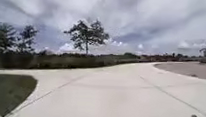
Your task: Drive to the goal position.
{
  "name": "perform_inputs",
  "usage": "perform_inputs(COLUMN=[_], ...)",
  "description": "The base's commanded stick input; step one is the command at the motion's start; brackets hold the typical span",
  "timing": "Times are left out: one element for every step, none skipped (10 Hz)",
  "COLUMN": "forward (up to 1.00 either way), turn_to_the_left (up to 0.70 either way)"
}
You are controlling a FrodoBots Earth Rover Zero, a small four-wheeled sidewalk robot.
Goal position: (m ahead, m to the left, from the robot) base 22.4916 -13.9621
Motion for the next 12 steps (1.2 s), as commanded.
perform_inputs(forward=[0.85,0.85,0.85,0.85,0.85,0.85,0.85,0.85,0.85,0.85,0.85,0.85], turn_to_the_left=[0.00,-0.10,-0.34,-0.34,-0.34,-0.34,-0.34,-0.34,-0.34,-0.34,-0.08,0.00])
